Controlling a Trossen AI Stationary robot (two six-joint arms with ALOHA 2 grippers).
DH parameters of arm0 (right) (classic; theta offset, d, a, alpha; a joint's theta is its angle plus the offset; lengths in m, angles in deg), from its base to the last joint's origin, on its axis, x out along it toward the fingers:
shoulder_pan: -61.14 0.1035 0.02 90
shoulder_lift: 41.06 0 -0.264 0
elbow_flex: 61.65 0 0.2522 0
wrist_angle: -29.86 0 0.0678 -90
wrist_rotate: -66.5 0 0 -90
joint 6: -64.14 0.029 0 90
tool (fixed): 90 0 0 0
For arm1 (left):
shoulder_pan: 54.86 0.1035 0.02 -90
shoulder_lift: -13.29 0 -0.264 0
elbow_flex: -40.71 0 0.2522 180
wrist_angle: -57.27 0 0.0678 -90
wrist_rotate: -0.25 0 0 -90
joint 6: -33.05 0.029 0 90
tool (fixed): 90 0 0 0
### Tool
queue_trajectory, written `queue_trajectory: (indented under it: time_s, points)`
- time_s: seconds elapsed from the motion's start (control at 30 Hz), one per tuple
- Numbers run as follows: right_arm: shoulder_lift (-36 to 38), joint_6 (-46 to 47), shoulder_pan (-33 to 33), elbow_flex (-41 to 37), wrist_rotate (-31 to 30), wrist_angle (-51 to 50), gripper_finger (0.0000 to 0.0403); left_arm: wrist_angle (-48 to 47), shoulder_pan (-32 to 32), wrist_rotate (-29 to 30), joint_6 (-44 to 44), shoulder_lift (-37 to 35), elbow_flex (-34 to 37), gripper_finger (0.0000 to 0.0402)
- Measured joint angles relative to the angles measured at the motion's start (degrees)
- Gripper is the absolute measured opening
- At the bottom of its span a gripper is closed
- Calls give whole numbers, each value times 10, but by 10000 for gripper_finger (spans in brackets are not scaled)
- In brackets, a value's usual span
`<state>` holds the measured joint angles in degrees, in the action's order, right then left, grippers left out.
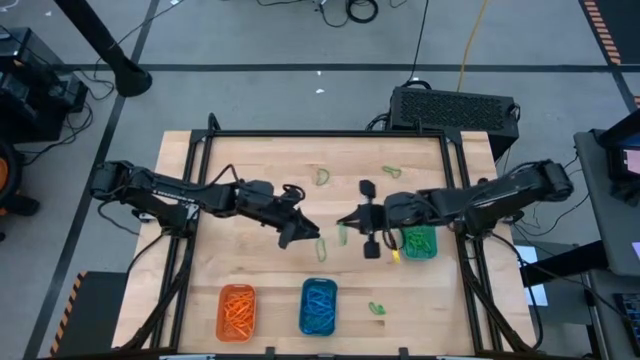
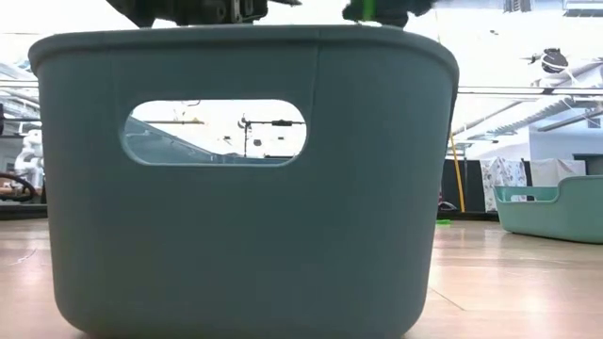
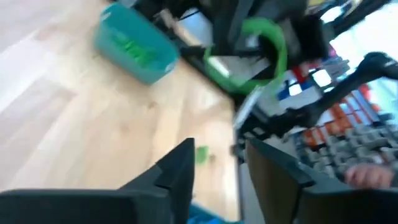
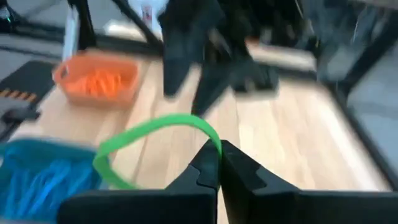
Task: Sort rubber bands into baskets
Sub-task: Put the green rubber band into the green bin
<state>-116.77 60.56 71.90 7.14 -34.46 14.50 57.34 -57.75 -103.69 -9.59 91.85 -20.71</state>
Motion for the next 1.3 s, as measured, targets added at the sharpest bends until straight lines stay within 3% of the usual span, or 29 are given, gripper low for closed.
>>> queue_trajectory:
  time_s: [0.27, 0.47, 0.7, 0.87, 1.3]
  points:
    - [100, 191, -5, 0, 7, -373, 1, -116, 14, 55, 41, 0, 0, 175]
    - [121, 354, -5, -4, 21, -610, 0, -135, 14, 95, 43, 0, 0, 175]
    - [121, 413, -5, -63, 24, -628, 2, -127, 14, 98, 45, 0, 0, 176]
    - [121, 459, -5, -100, 83, -635, 17, -128, 14, 98, 44, 0, 0, 176]
    - [121, 464, -4, -105, 114, -643, 80, -129, 14, 98, 44, 0, 0, 176]
